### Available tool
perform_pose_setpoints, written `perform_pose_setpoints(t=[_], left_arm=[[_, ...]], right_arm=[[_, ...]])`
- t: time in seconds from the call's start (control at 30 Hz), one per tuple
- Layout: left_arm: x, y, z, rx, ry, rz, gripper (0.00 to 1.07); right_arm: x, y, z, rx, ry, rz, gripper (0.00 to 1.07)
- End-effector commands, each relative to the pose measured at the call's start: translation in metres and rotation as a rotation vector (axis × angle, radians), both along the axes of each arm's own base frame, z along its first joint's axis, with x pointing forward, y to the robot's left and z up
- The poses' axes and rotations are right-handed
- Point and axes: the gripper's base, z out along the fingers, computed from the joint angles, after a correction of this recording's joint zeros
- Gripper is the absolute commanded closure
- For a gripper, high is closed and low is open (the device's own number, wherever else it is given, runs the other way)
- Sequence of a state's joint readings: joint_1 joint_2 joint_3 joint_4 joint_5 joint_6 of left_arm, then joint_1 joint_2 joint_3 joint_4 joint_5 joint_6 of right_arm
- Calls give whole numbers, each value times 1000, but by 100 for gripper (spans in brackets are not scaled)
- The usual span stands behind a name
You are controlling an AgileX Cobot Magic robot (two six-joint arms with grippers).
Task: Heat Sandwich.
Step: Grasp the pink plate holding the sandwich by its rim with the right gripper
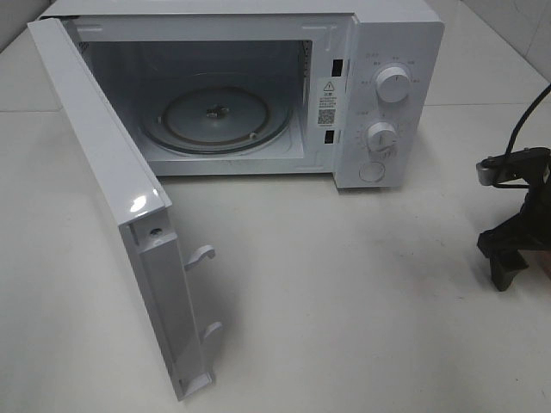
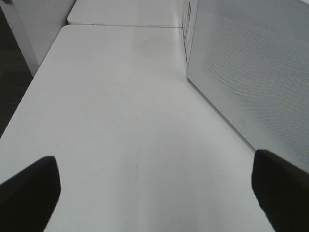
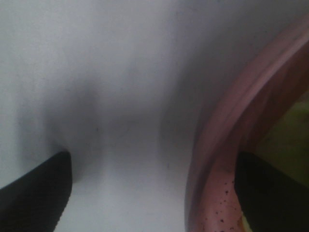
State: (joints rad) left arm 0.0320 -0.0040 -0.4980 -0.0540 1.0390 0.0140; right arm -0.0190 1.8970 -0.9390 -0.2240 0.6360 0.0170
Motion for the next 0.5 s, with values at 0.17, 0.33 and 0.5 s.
perform_pose_setpoints(t=[0.17,0.33,0.5], left_arm=[[-4,-1,0,-7,-32,-1,5],[-4,-1,0,-7,-32,-1,5],[-4,-1,0,-7,-32,-1,5]], right_arm=[[2,-2,-1,-5,-12,-5,32],[1,-2,-1,-8,3,-17,60],[0,-2,-1,-10,10,-46,103]])
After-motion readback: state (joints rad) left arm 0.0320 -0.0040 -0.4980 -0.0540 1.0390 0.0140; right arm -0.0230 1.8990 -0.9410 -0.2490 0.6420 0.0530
